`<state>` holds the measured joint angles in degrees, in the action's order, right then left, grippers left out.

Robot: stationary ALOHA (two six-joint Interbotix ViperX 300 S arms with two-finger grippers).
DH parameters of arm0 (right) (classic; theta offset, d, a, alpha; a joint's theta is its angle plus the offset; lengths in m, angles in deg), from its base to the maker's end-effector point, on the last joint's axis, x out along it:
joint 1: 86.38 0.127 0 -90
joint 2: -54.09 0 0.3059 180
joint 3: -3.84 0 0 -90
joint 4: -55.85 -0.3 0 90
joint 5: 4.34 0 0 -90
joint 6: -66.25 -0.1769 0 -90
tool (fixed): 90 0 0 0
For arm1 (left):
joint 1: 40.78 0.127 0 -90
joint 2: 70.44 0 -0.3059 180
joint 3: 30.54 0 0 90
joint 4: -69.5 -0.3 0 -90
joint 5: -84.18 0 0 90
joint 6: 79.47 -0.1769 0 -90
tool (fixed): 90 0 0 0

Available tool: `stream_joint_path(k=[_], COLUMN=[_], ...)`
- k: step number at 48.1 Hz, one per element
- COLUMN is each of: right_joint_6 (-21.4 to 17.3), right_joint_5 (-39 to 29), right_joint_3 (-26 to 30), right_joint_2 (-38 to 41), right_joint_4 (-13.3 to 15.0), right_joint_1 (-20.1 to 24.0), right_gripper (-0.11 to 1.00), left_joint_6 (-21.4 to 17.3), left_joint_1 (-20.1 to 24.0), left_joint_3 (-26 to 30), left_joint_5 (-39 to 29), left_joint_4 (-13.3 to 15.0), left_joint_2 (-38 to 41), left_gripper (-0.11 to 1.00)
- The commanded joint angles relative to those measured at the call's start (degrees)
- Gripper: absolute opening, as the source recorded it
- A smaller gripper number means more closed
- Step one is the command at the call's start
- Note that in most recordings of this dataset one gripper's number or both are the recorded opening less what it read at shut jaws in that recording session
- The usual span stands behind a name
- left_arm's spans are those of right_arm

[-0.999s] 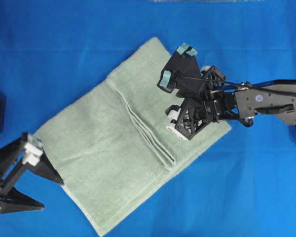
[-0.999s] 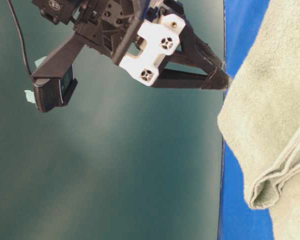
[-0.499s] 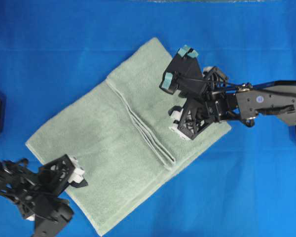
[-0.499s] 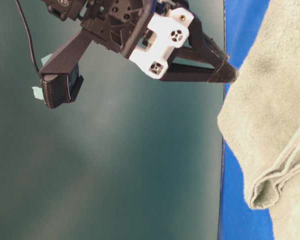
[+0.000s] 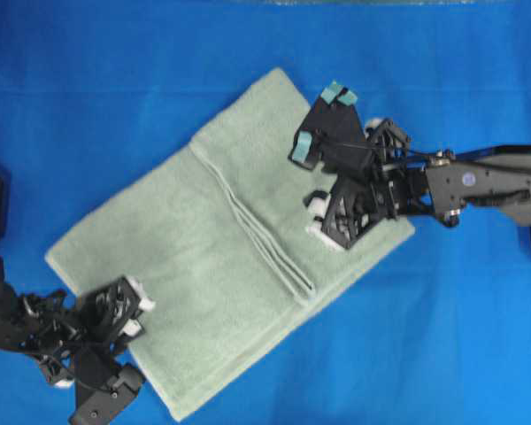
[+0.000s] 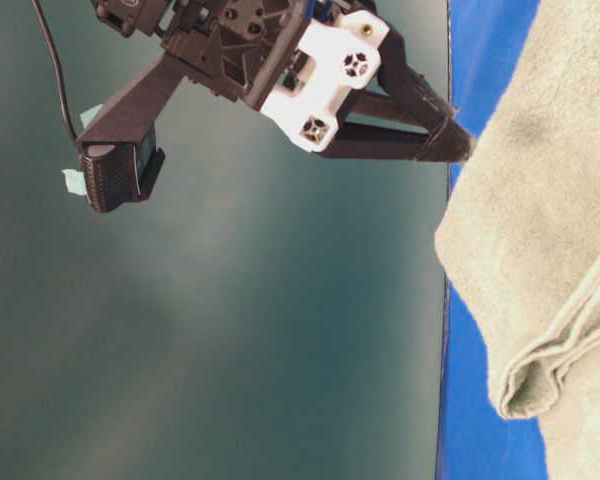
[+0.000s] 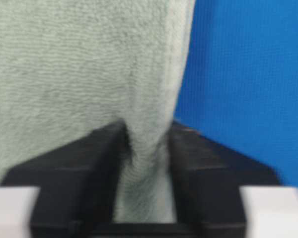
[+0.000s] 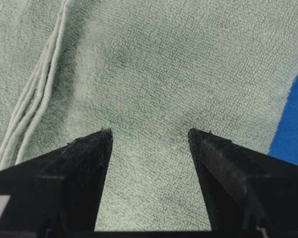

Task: Fold a bath towel.

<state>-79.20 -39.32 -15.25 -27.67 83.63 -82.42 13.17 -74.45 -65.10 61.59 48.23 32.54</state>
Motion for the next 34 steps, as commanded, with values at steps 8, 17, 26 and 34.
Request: stream_joint_path(k=[8, 17, 26, 34], right_joint_6=[-0.09, -0.09, -0.70, -4.48], right_joint_5=[0.00, -2.37, -7.03, -7.47], right_joint_3=[0.53, -0.09, -4.48, -9.76], right_joint_2=[-1.76, -2.64, -7.12, -12.13], right_joint_4=[0.35, 0.26, -0.44, -0.18], right_joint_1=[1.14, 2.55, 5.01, 5.62], right_gripper=[0.63, 0.63, 0.63, 0.63], left_joint_6=[-2.46, -7.38, -17.14, -30.76], left_joint_1=[0.53, 1.41, 4.92, 13.01], left_joint_3=[2.81, 8.44, 16.35, 22.68], left_joint_5=[-6.15, -20.39, -34.45, -35.16], left_joint_4=[-0.09, -0.44, -0.88, -1.14], left_joint_2=[-0.44, -2.37, -3.96, -4.31], left_gripper=[0.09, 0.09, 0.09, 0.09])
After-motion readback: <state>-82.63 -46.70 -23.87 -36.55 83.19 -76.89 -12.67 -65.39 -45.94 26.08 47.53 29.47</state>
